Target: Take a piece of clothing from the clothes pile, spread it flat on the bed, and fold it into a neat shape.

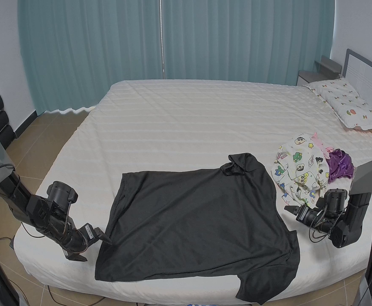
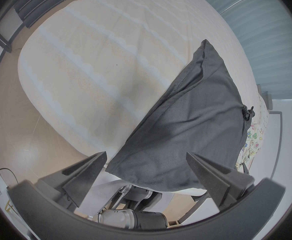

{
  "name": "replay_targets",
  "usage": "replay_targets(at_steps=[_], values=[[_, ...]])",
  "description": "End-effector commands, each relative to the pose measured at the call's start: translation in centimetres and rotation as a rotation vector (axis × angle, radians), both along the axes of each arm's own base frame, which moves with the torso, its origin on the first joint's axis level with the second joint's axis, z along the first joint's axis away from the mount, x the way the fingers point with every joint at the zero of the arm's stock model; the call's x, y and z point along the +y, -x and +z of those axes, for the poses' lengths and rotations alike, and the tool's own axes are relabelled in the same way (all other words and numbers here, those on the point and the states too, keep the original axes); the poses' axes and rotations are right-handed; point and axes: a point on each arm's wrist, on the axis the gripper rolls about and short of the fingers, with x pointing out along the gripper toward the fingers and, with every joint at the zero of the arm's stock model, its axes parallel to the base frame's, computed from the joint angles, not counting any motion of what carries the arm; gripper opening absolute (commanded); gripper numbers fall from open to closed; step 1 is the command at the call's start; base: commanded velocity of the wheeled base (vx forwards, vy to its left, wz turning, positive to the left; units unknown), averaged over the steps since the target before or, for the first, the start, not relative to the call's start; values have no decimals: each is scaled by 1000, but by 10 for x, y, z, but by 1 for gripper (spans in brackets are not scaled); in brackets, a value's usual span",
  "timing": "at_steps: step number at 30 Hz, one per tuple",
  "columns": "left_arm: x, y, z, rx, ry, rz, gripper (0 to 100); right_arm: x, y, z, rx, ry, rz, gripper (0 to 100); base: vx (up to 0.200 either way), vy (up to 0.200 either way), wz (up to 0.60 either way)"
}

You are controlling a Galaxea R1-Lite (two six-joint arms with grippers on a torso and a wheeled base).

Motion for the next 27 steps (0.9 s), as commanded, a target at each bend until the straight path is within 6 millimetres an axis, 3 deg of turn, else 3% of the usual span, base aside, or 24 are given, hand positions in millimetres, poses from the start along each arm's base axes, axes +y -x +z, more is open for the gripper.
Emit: replay_targets(at_steps=[1, 7, 16, 20, 27], values=[[0, -1, 2, -6, 45, -4, 100, 19, -15, 1, -19, -24, 36, 100, 0, 0, 0], [-1, -1, 1, 1, 62, -6, 100, 27, -31, -6, 16, -25, 56, 100, 0, 0, 0], [0, -1, 1, 0, 57, 1, 100, 38, -34, -1, -4, -27, 85, 100, 0, 0, 0], [1, 1, 0, 5, 52, 1, 100, 38, -25, 3, 1, -25, 74, 100, 0, 0, 0], [1, 4, -2, 17, 50, -2, 100, 35, 10, 24, -4, -106, 18, 100, 0, 0, 0]])
